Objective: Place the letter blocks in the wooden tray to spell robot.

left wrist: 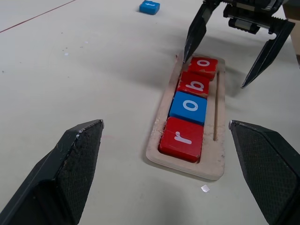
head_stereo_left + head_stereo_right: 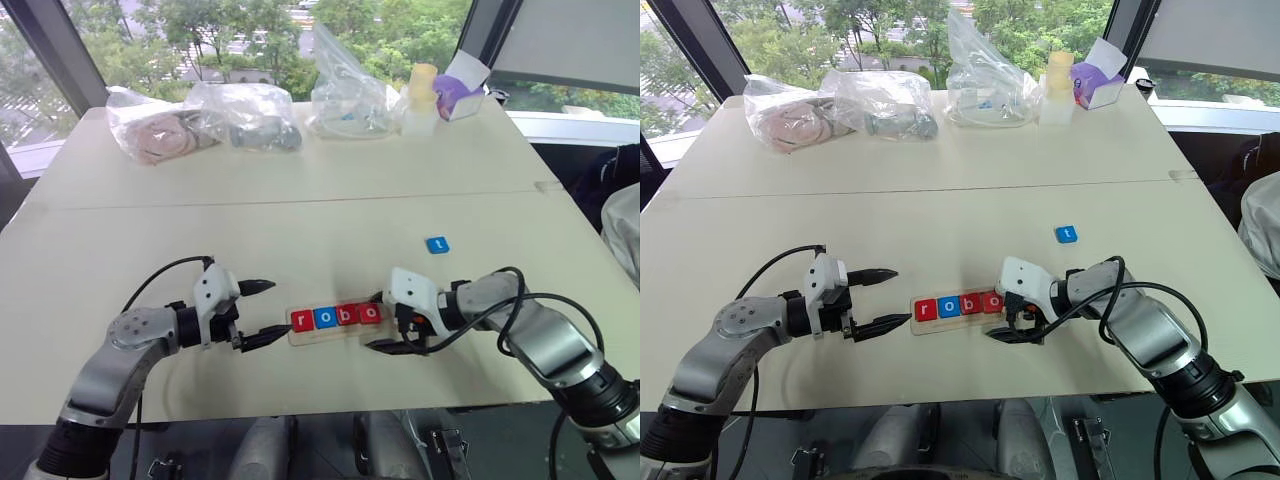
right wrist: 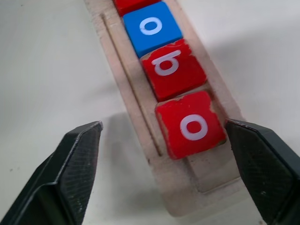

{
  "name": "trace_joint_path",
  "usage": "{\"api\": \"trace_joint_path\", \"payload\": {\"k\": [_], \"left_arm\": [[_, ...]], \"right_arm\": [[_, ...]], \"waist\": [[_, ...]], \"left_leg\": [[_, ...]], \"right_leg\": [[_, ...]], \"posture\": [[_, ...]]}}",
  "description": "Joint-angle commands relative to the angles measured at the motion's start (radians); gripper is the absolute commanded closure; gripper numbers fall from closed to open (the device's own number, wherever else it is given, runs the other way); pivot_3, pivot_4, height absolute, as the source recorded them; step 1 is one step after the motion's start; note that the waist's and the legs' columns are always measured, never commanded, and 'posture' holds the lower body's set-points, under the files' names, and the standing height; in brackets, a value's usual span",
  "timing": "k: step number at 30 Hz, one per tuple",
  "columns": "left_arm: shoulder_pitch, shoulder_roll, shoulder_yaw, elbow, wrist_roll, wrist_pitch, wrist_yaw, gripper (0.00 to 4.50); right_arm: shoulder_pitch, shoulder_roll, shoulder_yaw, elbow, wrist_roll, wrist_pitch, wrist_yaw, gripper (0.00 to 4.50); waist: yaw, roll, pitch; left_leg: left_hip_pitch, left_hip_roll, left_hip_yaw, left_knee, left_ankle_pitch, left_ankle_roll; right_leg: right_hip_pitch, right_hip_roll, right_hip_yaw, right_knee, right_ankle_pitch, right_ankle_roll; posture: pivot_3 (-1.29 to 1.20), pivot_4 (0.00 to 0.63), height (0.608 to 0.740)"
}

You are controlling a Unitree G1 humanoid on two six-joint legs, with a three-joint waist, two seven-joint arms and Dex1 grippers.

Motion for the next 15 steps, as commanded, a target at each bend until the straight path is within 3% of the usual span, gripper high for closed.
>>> {"api": "trace_joint_path", "payload": {"k": [1, 15], "left_arm": [[-0.01, 0.002, 0.014, -0.038, -0.022, -0.003, 0.0, 0.0], [-0.011, -0.003, 0.009, -0.026, -0.018, -0.015, -0.005, 0.0]], "right_arm": [[-0.027, -0.003, -0.043, -0.011, 0.004, -0.011, -0.013, 0.07], [-0.046, -0.013, -0.077, 0.063, -0.01, -0.039, -0.016, 0.07]], "waist": [[0.0, 0.0, 0.0], [0.0, 0.0, 0.0]], "left_leg": [[0.0, 0.0, 0.0, 0.0, 0.0, 0.0], [0.0, 0.0, 0.0, 0.0, 0.0, 0.0]], "right_leg": [[0.0, 0.0, 0.0, 0.0, 0.0, 0.0], [0.0, 0.0, 0.0, 0.0, 0.0, 0.0]], "posture": [[0.0, 0.15, 0.74], [0.0, 0.15, 0.74]]}}
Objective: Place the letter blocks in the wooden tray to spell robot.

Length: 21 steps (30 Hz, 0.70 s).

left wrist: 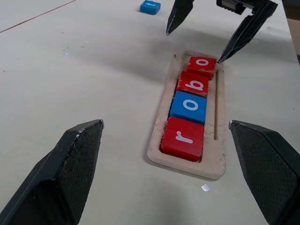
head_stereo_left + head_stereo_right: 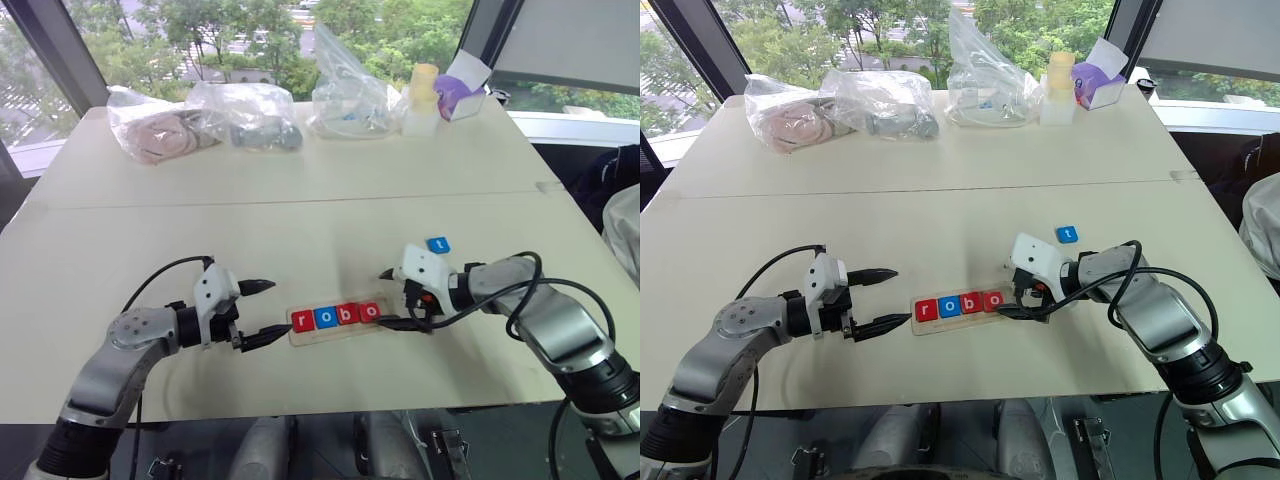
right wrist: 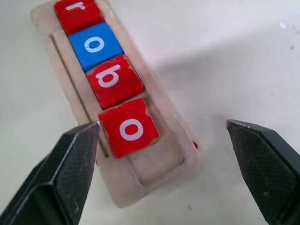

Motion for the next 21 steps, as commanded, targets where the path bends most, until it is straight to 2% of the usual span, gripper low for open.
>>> {"api": "trace_joint_path", "payload": {"k": [1, 12, 21], "left_arm": [[-0.011, -0.002, 0.009, -0.026, -0.018, -0.015, -0.004, 0.0], [-0.011, -0.004, 0.01, -0.019, -0.014, -0.019, -0.001, 0.0], [0.014, -0.011, 0.007, 0.018, -0.003, -0.074, -0.023, 0.0]], "right_arm": [[-0.006, -0.008, -0.003, 0.003, -0.012, -0.027, 0.001, 0.07], [-0.037, 0.039, 0.009, 0.05, -0.044, -0.065, -0.018, 0.07], [0.007, -0.028, -0.008, -0.032, -0.003, -0.031, 0.045, 0.07]], "waist": [[0.0, 0.0, 0.0], [-0.001, 0.0, 0.0], [0.001, 0.0, 0.0]], "left_leg": [[0.0, 0.0, 0.0, 0.0, 0.0, 0.0], [0.0, 0.0, 0.0, 0.0, 0.0, 0.0], [0.0, 0.0, 0.0, 0.0, 0.0, 0.0]], "right_leg": [[0.0, 0.0, 0.0, 0.0, 0.0, 0.0], [0.0, 0.0, 0.0, 0.0, 0.0, 0.0], [0.0, 0.0, 0.0, 0.0, 0.0, 0.0]], "posture": [[0.0, 0.15, 0.74], [0.0, 0.15, 0.74], [0.0, 0.15, 0.74]]}}
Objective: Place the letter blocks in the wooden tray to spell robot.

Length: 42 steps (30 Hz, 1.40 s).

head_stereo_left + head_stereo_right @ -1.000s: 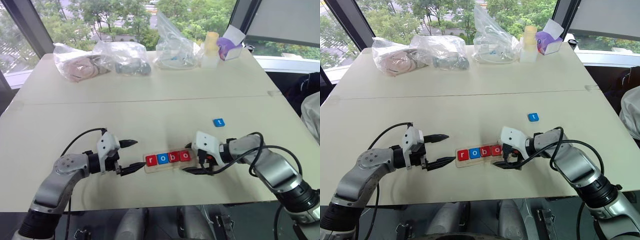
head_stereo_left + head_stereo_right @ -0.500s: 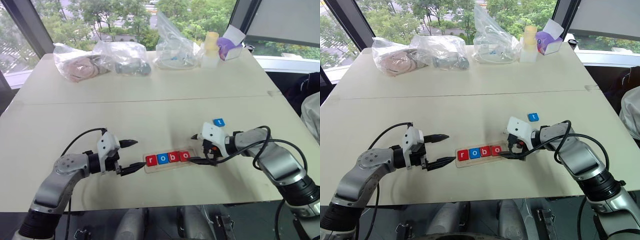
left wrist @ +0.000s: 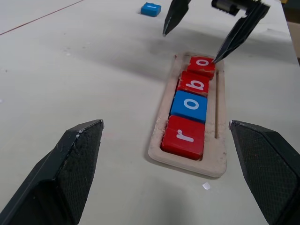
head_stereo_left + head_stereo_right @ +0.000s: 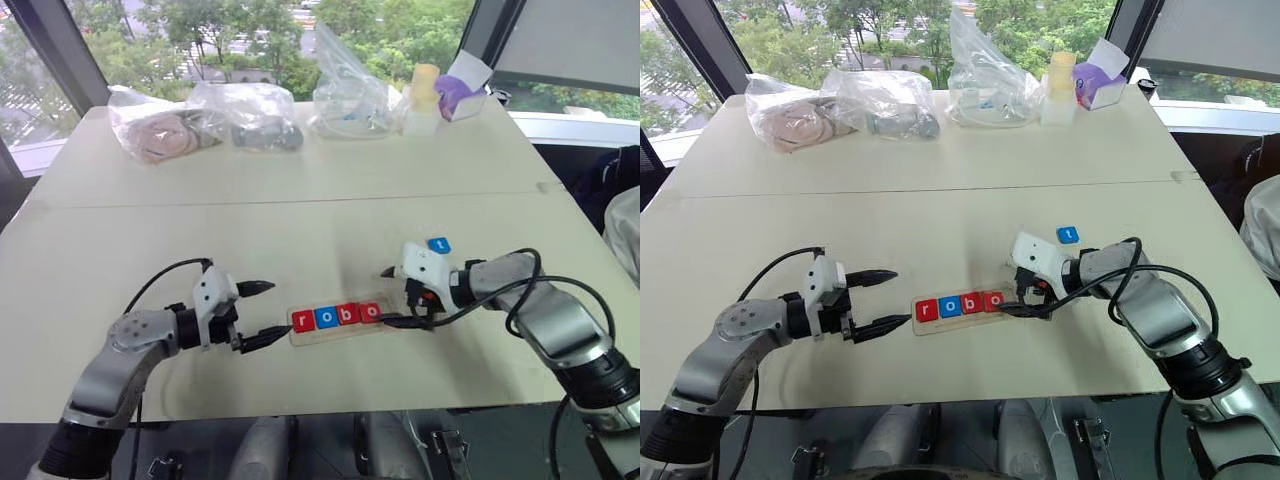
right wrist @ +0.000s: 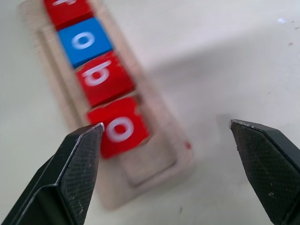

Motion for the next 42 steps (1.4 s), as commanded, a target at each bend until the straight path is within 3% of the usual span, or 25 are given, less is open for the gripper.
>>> {"api": "trace_joint_path", "payload": {"k": [1, 17, 23, 29, 37, 42], "left_arm": [[0.003, -0.002, 0.007, -0.007, -0.005, -0.029, -0.009, 0.0], [0.006, -0.002, 0.002, 0.02, -0.001, -0.058, -0.014, 0.0], [0.002, -0.001, 0.004, 0.013, -0.004, -0.05, -0.009, 0.0], [-0.027, -0.002, -0.001, -0.014, -0.015, -0.009, 0.009, 0.0], [-0.09, -0.018, -0.02, -0.017, -0.016, 0.046, 0.024, 0.0], [-0.082, -0.015, -0.013, -0.056, -0.028, 0.07, 0.029, 0.0]], "right_arm": [[0.016, -0.014, -0.012, -0.04, 0.01, -0.004, 0.006, 0.07], [-0.025, 0.029, 0.012, -0.004, -0.021, -0.024, -0.012, 0.07], [-0.027, -0.006, -0.067, -0.009, 0.019, 0.004, -0.005, 0.07], [-0.123, 0.079, -0.216, 0.18, -0.013, 0.077, -0.231, 0.07], [-0.181, 0.217, -0.291, 0.281, -0.079, 0.338, -0.54, 0.07], [-0.167, 0.267, -0.33, 0.302, -0.102, 0.399, -0.667, 0.07]], "waist": [[0.0, 0.0, 0.0], [-0.001, 0.0, 0.0], [0.0, 0.0, 0.0], [-0.001, 0.0, 0.0], [-0.001, 0.0, 0.0], [-0.003, 0.0, 0.0]], "left_leg": [[0.0, 0.0, 0.0, 0.0, 0.0, 0.0], [0.0, 0.0, 0.0, 0.0, 0.0, 0.0], [0.0, 0.0, 0.0, 0.0, 0.0, 0.0], [0.0, 0.0, 0.0, 0.0, 0.0, 0.0], [-0.001, 0.0, 0.001, -0.001, 0.0, 0.0], [-0.002, 0.0, 0.001, -0.001, 0.0, 0.0]], "right_leg": [[0.0, 0.0, 0.0, 0.0, 0.0, 0.0], [0.0, 0.0, 0.0, 0.0, 0.0, 0.0], [0.0, 0.0, 0.0, 0.0, 0.0, 0.0], [0.0, 0.0, 0.0, 0.0, 0.0, 0.0], [-0.002, 0.0, 0.001, 0.001, 0.0, 0.0], [-0.003, 0.0, 0.001, 0.001, 0.001, 0.0]], "posture": [[0.0, 0.15, 0.74], [0.0, 0.15, 0.74], [0.0, 0.15, 0.74], [0.0, 0.15, 0.74], [0.0, 0.15, 0.74], [0.0, 0.15, 0.74]]}}
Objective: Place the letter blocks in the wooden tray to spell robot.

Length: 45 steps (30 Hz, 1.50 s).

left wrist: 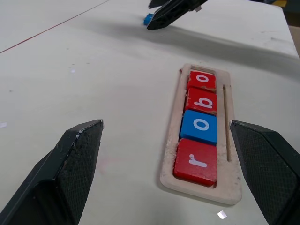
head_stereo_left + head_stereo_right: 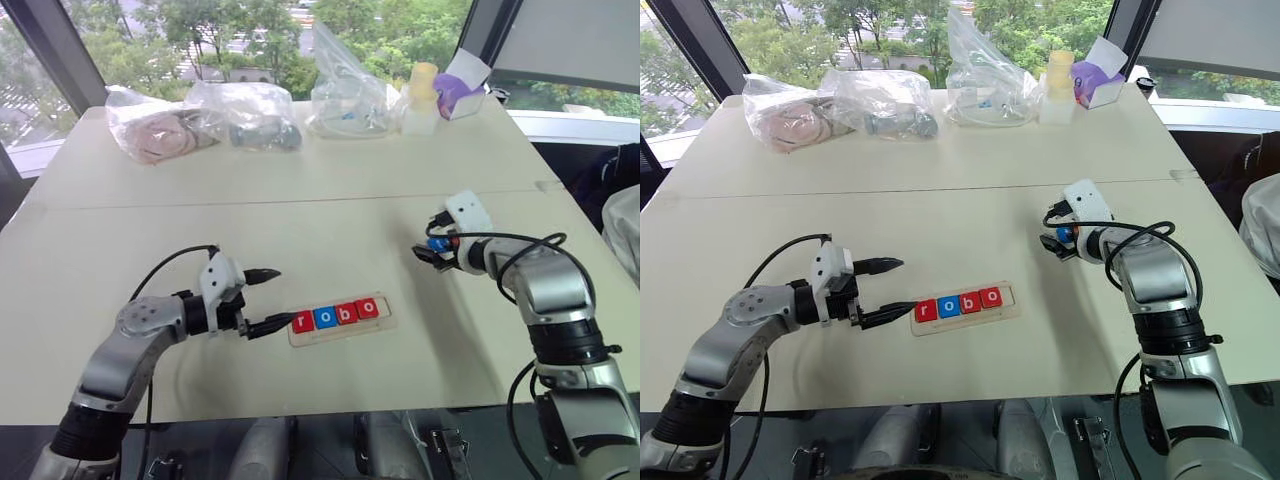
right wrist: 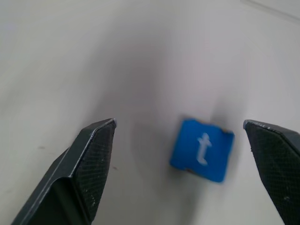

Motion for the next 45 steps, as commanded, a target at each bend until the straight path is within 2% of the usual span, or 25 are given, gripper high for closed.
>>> {"api": "trace_joint_path", "payload": {"k": [1, 6, 7, 9, 13, 14, 18, 22, 27, 31, 33, 34, 37, 38, 39, 41, 45], "left_arm": [[0.01, 0.005, 0.011, -0.07, -0.032, 0.013, 0.001, 0.0], [0.027, 0.013, 0.018, -0.088, -0.043, 0.013, -0.007, 0.0], [0.027, 0.013, 0.018, -0.09, -0.044, 0.015, -0.006, 0.0], [0.028, 0.014, 0.017, -0.093, -0.044, 0.012, -0.006, 0.0], [0.029, 0.012, 0.015, -0.084, -0.04, 0.0, -0.009, 0.0], [0.029, 0.011, 0.014, -0.079, -0.038, -0.003, -0.01, 0.0], [0.032, 0.006, 0.01, -0.063, -0.032, -0.018, -0.016, 0.0], [0.047, 0.004, 0.006, -0.042, -0.026, -0.041, -0.028, 0.0], [0.062, 0.002, 0.006, -0.045, -0.028, -0.049, -0.031, 0.0], [0.062, -0.002, -0.002, -0.055, -0.032, -0.038, -0.027, 0.0], [0.054, -0.006, -0.006, -0.058, -0.032, -0.032, -0.022, 0.0], [0.041, -0.011, -0.008, -0.057, -0.032, -0.025, -0.016, 0.0], [0.016, -0.02, -0.014, -0.051, -0.03, -0.015, -0.006, 0.0], [0.012, -0.021, -0.016, -0.049, -0.028, -0.014, -0.005, 0.0], [0.01, -0.022, -0.017, -0.047, -0.027, -0.013, -0.003, 0.0], [0.002, -0.024, -0.02, -0.043, -0.025, -0.012, 0.0, 0.0], [-0.008, -0.025, -0.02, -0.036, -0.024, -0.012, 0.002, 0.0]], "right_arm": [[-0.008, 0.028, -0.064, -0.002, -0.018, 0.038, -0.089, 0.07], [-0.008, 0.071, -0.099, 0.009, 0.013, 0.077, -0.118, 0.07], [-0.011, 0.086, -0.11, 0.014, 0.02, 0.086, -0.126, 0.29], [-0.016, 0.115, -0.127, 0.021, 0.031, 0.101, -0.137, 0.91], [-0.012, 0.142, -0.113, 0.004, 0.033, 0.106, -0.154, 3.0], [-0.007, 0.144, -0.106, -0.008, 0.036, 0.111, -0.153, 3.34], [0.043, 0.159, -0.103, -0.126, 0.055, 0.208, -0.165, 3.35], [0.245, 0.236, -0.136, -0.525, 0.117, 0.526, -0.188, 3.35], [0.385, 0.267, -0.16, -0.734, 0.189, 0.556, -0.215, 3.35], [0.401, 0.277, -0.19, -0.77, 0.243, 0.556, -0.247, 3.35], [0.393, 0.273, -0.193, -0.763, 0.266, 0.556, -0.263, 2.3], [0.373, 0.228, -0.187, -0.744, 0.297, 0.556, -0.236, 1.76], [0.296, 0.064, -0.158, -0.698, 0.363, 0.556, -0.138, 0.29], [0.283, -0.041, -0.119, -0.673, 0.367, 0.476, -0.058, 0.02], [0.275, -0.116, -0.09, -0.652, 0.372, 0.414, -0.001, 0.02], [0.278, -0.287, -0.013, -0.572, 0.342, 0.169, 0.186, 0.02], [0.316, -0.458, 0.11, -0.337, 0.212, -0.414, 0.534, 0.02]], "waist": [[-0.001, 0.0, 0.0], [-0.005, 0.0, 0.0], [-0.006, 0.0, 0.0], [-0.008, 0.0, 0.0], [-0.017, 0.0, 0.0], [-0.019, 0.0, 0.0], [-0.021, 0.0, 0.0], [-0.019, 0.0, -0.002], [-0.021, 0.0, -0.002], [-0.022, 0.0, -0.002], [-0.022, 0.0, -0.002], [-0.022, 0.0, -0.002], [-0.021, 0.001, -0.001], [-0.02, 0.001, -0.001], [-0.02, 0.001, -0.001], [-0.02, 0.001, -0.001], [-0.023, -0.001, 0.0]], "left_leg": [[0.0, 0.0, 0.0, 0.0, 0.0, 0.0], [0.0, 0.0, 0.0, 0.0, 0.0, 0.0], [0.0, 0.0, 0.0, 0.0, 0.0, 0.0], [0.001, 0.0, 0.0, 0.0, 0.0, 0.0], [0.002, 0.0, 0.0, 0.001, 0.0, 0.0], [0.002, 0.0, 0.0, 0.001, 0.0, 0.0], [0.002, 0.0, 0.0, 0.0, 0.0, 0.0], [0.001, 0.0, -0.003, -0.002, 0.0, 0.001], [0.002, 0.0, -0.003, -0.002, -0.001, 0.001], [0.003, 0.0, -0.003, 0.0, -0.001, 0.001], [0.003, 0.0, -0.003, 0.0, -0.001, 0.001], [0.003, 0.0, -0.003, 0.0, -0.001, 0.001], [0.002, 0.0, -0.001, 0.001, -0.001, 0.001], [0.002, 0.0, -0.001, 0.002, -0.001, 0.001], [0.002, 0.0, -0.001, 0.002, -0.001, 0.001], [0.002, 0.0, -0.001, 0.001, -0.001, 0.001], [0.002, 0.0, 0.001, 0.0, -0.001, 0.002]], "right_leg": [[0.0, 0.0, 0.0, 0.0, 0.0, 0.001], [0.0, 0.0, 0.0, 0.0, 0.001, 0.001], [0.0, 0.001, 0.0, 0.0, 0.001, 0.001], [0.001, 0.001, 0.0, 0.0, 0.001, 0.001], [0.002, 0.001, 0.0, 0.001, 0.001, 0.001], [0.002, 0.001, 0.0, 0.001, 0.001, 0.001], [0.002, 0.001, 0.0, 0.0, 0.001, 0.002], [0.001, 0.001, -0.002, 0.001, 0.001, 0.003], [0.002, 0.001, -0.002, 0.0, -0.001, 0.001], [0.003, 0.001, -0.002, 0.0, -0.001, 0.0], [0.004, 0.001, -0.002, 0.0, -0.001, 0.0], [0.004, 0.001, -0.002, 0.0, -0.001, 0.0], [0.004, 0.0, -0.002, 0.0, -0.001, 0.0], [0.004, 0.0, -0.002, 0.0, -0.001, 0.0], [0.004, 0.0, -0.002, 0.0, -0.001, 0.0], [0.005, 0.0, -0.003, -0.002, -0.001, 0.001], [0.005, 0.0, -0.003, -0.003, -0.001, 0.005]], "posture": [[0.0, 0.15, 0.74], [0.0, 0.15, 0.74], [0.0, 0.15, 0.74], [0.0, 0.15, 0.74], [0.0, 0.15, 0.74], [0.0, 0.15, 0.74], [0.0, 0.15, 0.74], [0.0, 0.15, 0.74], [0.0, 0.15, 0.74], [0.0, 0.15, 0.74], [0.0, 0.15, 0.74], [0.0, 0.15, 0.74], [0.0, 0.15, 0.74], [0.0, 0.15, 0.74], [0.0, 0.15, 0.74], [0.0, 0.15, 0.74], [0.0, 0.15, 0.74]]}}
